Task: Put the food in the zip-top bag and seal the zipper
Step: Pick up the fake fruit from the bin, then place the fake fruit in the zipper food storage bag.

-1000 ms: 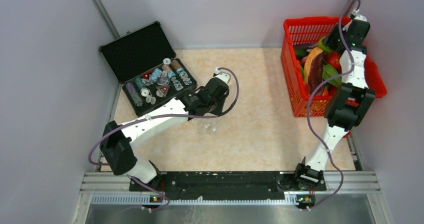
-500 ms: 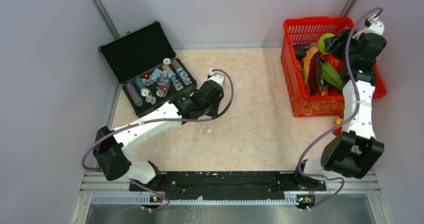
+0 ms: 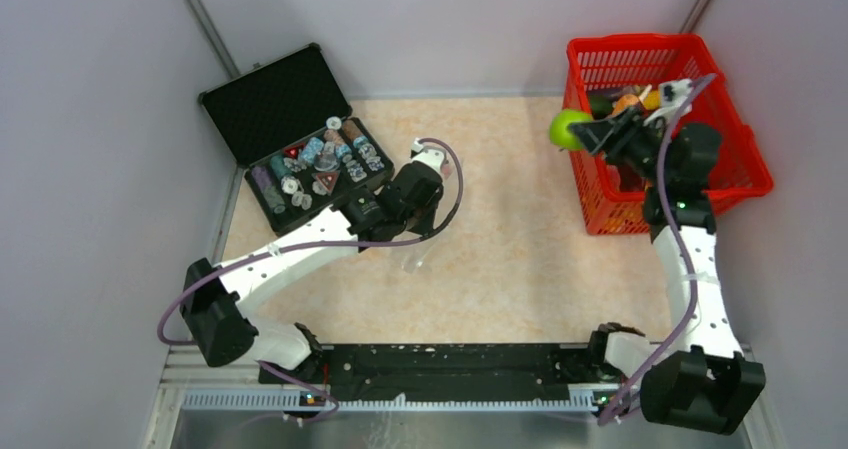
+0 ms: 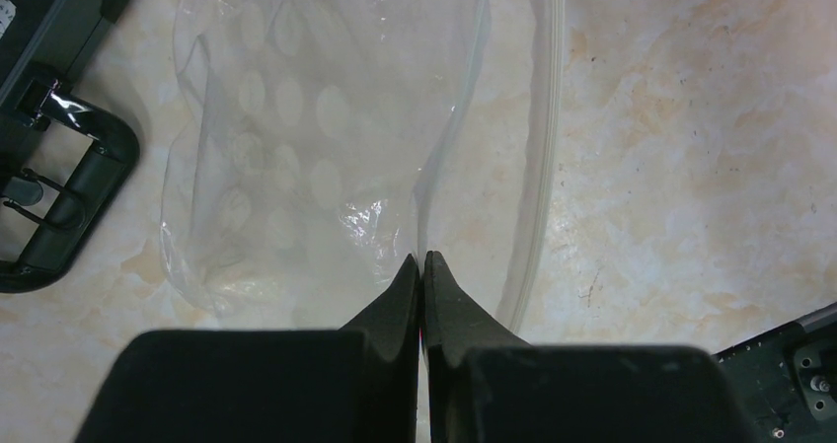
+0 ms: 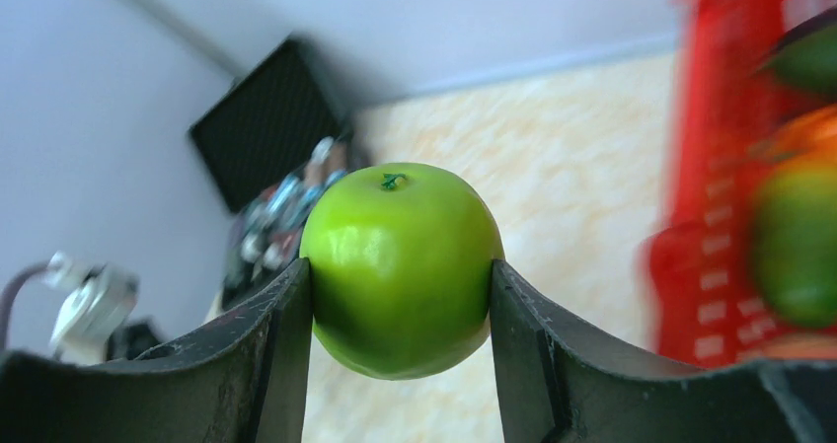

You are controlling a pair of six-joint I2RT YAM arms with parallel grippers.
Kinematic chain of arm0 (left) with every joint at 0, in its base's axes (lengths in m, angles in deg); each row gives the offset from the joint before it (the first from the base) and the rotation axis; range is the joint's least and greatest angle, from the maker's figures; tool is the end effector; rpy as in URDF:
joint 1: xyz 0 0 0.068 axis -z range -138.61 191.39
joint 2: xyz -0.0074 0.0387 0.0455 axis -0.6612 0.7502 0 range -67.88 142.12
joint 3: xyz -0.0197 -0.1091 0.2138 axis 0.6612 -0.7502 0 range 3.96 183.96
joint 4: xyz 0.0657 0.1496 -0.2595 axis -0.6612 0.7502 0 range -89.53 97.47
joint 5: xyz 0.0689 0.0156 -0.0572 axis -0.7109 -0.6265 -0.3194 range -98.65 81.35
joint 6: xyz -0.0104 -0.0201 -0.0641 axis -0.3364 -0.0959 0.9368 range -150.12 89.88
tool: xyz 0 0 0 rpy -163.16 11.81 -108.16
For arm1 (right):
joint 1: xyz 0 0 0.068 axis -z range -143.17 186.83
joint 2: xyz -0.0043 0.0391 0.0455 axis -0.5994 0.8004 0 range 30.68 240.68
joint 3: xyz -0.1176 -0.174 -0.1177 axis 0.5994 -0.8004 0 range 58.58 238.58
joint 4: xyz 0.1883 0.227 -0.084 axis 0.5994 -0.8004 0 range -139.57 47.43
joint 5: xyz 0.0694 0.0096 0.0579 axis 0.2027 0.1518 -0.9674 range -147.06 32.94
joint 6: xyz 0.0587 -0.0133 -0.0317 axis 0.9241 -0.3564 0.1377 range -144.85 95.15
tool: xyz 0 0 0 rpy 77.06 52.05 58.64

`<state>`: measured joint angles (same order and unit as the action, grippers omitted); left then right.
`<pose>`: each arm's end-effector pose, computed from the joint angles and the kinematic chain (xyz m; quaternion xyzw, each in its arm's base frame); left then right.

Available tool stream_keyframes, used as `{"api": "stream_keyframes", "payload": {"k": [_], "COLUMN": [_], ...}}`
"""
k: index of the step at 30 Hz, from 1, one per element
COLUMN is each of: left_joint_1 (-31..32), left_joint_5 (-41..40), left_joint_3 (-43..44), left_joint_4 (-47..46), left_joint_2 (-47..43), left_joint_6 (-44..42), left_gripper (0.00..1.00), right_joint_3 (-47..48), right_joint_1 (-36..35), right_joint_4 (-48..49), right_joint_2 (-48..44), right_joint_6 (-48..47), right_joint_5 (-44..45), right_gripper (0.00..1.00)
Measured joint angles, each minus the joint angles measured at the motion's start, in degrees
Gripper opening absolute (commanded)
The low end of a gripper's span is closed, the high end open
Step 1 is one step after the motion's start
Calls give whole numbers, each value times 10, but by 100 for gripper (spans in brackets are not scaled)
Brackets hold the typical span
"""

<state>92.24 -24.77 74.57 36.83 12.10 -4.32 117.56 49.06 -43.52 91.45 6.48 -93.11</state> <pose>0.2434 -0.2748 0.2617 0.1474 0.9068 -0.1294 0.3732 0.3194 -0.0363 0.3599 0.0571 0.7184 0.3297 0.6099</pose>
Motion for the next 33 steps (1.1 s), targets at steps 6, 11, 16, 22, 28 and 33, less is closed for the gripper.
{"api": "stream_keyframes", "payload": {"k": [6,11,16,22,28,33], "left_joint_1": [-1,-1,-1,-1,-1,-1], "left_joint_5": [1,4,21,49,63,68], "left_joint_3": [0,0,11,25,26,27], "left_joint_4": [0,0,0,-2,-2,-2], "left_joint_2": [0,0,7,18,33,37], "left_joint_6": [2,2,2,9,15,21], "left_gripper": [0,0,0,0,0,0], "right_joint_3": [-81,-142,-196,-253,-256,-256], "right_joint_1": [-152,-264,-378,-436,-451,-459], "right_joint_4": [-7,28,65,137,195,216], "right_joint_2": [-64,-98,-84,-81,-70,-49], "right_joint_6": [23,48,76,123,150,164], "right_joint_5": [22,78,163,231,257,267], "right_gripper": [18,18,17,17,17,17]}}
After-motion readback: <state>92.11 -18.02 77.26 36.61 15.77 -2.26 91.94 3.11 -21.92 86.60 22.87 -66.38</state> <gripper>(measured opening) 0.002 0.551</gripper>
